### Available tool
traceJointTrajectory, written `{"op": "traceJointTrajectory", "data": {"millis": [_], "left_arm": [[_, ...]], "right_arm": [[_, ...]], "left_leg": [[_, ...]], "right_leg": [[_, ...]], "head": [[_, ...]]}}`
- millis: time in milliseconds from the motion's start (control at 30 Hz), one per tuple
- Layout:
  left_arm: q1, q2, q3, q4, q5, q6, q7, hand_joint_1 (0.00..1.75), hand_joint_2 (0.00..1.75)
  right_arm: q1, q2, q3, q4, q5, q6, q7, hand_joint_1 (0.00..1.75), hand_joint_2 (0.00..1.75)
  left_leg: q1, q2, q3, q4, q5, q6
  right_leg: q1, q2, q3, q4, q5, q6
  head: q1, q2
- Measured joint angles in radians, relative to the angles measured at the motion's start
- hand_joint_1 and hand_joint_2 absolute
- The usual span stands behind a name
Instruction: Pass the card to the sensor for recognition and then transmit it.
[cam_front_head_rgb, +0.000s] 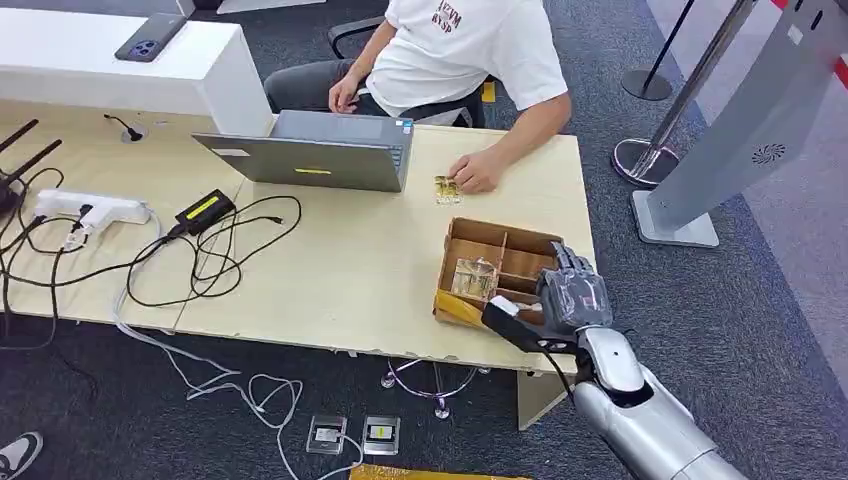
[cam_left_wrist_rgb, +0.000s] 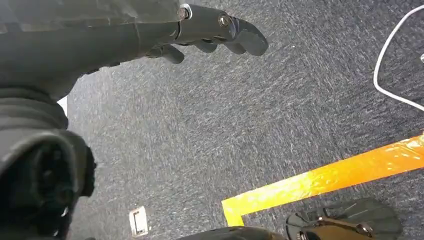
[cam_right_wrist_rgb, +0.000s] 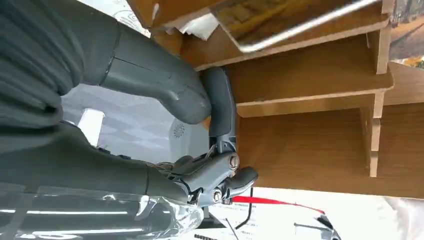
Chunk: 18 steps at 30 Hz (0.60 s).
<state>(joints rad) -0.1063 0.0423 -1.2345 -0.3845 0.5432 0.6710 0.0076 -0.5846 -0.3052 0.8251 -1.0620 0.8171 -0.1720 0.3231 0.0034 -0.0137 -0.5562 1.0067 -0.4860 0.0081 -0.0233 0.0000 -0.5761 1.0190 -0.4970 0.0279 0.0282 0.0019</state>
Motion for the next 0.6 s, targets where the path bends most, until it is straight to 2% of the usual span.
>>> {"op": "traceJointTrajectory", "data": {"millis": [33, 100, 600], "left_arm": [[0.0, 0.0, 0.0, 0.0, -0.002, 0.0, 0.0, 0.0, 0.0], [0.0, -0.001, 0.0, 0.0, -0.008, 0.0, 0.0, 0.0, 0.0], [0.0, -0.001, 0.001, 0.0, -0.02, 0.0, -0.003, 0.0, 0.0]], "right_arm": [[-0.001, 0.001, 0.0, 0.0, -0.001, 0.0, -0.001, 1.61, 1.75], [-0.005, 0.003, 0.001, 0.003, -0.003, -0.001, -0.007, 0.0, 1.75], [-0.038, 0.032, 0.002, 0.03, -0.014, -0.044, -0.027, 0.0, 1.75]], "left_leg": [[0.0, 0.0, 0.0, 0.0, 0.0, 0.0], [0.0, 0.0, 0.0, 0.0, 0.0, 0.0], [0.0, 0.0, 0.001, 0.0, 0.0, 0.0]], "right_leg": [[0.0, 0.0, 0.0, 0.0, 0.0, 0.0], [0.0, 0.0, 0.0, 0.0, 0.0, 0.0], [0.0, 0.001, 0.001, 0.0, 0.0, 0.0]], "head": [[0.0, 0.0], [0.0, 0.0], [0.0, 0.0]]}}
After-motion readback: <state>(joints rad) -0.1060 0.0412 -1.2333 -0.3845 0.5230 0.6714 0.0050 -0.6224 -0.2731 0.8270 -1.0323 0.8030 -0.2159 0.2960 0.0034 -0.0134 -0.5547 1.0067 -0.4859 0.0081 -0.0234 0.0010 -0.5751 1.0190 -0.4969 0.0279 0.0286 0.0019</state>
